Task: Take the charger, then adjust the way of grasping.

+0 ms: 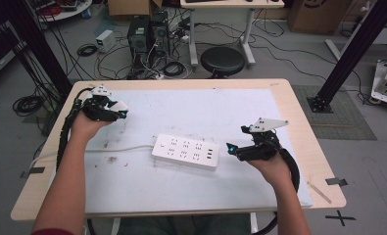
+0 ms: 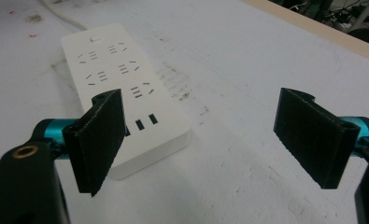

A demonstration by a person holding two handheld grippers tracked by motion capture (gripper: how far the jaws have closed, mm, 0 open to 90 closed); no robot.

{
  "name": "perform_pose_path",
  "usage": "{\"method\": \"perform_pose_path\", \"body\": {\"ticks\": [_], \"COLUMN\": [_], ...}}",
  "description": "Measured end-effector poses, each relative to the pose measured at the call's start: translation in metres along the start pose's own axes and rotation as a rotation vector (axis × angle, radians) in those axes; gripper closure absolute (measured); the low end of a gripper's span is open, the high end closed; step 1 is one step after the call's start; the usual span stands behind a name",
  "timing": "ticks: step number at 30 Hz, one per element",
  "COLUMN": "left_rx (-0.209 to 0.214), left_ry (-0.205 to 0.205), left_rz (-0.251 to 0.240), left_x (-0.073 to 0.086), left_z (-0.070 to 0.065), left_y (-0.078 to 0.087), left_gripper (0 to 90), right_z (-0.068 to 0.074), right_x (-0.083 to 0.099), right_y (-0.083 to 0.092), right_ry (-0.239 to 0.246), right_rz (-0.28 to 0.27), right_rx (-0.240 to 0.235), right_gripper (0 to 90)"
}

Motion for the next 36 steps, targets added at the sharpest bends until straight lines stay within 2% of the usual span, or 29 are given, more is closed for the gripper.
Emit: {"method": "perform_pose_path", "body": {"ticks": [2,6,8,14,15,16,18,22,25,29,30,32,36], "left_rx": [0.014,0.039,0.048,0.118,0.118,0.133,0.151,0.177,0.193,0.242,0.242,0.264,0.307], "left_ry": [-0.021,-0.099,-0.123,-0.144,-0.144,-0.163,-0.193,-0.206,-0.247,-0.28,-0.28,-0.314,-0.328], "left_rz": [-0.012,-0.023,-0.028,-0.092,-0.092,-0.107,-0.104,-0.114,-0.111,-0.126,-0.126,-0.125,-0.144], "left_x": [-0.001,0.003,0.006,0.013,0.013,0.015,0.016,0.015,0.015,0.016,0.016,0.017,0.019], "left_z": [-0.016,-0.048,-0.056,-0.081,-0.081,-0.089,-0.094,-0.102,-0.111,-0.125,-0.125,-0.135,-0.153], "left_y": [0.01,0.024,0.03,0.045,0.045,0.048,0.049,0.048,0.042,0.032,0.032,0.024,0.013], "left_gripper": [42.4,42.4,42.4,42.5,42.4,42.4,42.5,42.4,42.4,42.4,42.4,42.5,42.4], "right_z": [0.002,0.004,0.005,0.009,0.009,0.009,0.01,0.011,0.012,0.016,0.016,0.021,0.029], "right_x": [-0.003,-0.005,-0.005,-0.005,-0.005,-0.005,-0.004,-0.006,-0.01,-0.015,-0.015,-0.019,-0.023], "right_y": [0.004,0.009,0.01,0.009,0.009,0.007,0.003,-0.002,-0.005,-0.01,-0.01,-0.015,-0.024], "right_ry": [0.006,0.012,0.015,0.015,0.015,0.012,0.016,0.024,0.025,0.02,0.02,0.019,0.003], "right_rz": [-0.005,-0.004,-0.003,-0.01,-0.01,-0.005,-0.001,-0.005,-0.003,-0.017,-0.017,-0.022,-0.028], "right_rx": [-0.007,-0.024,-0.032,-0.047,-0.047,-0.051,-0.059,-0.072,-0.08,-0.107,-0.107,-0.14,-0.183], "right_gripper": [17.2,17.2,17.2,17.2,17.2,17.2,17.2,17.2,17.2,17.2,17.2,17.2,17.1]}}
Point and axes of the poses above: each handheld gripper's, and its own axes: y roughly backward along the jaws, x roughly out of its underside, z roughly to its left, the point moved 4 cm from there along -y, roughly forward along the jaws, and after that the axes turned 9 degrees about y, right-handed, at the moved point
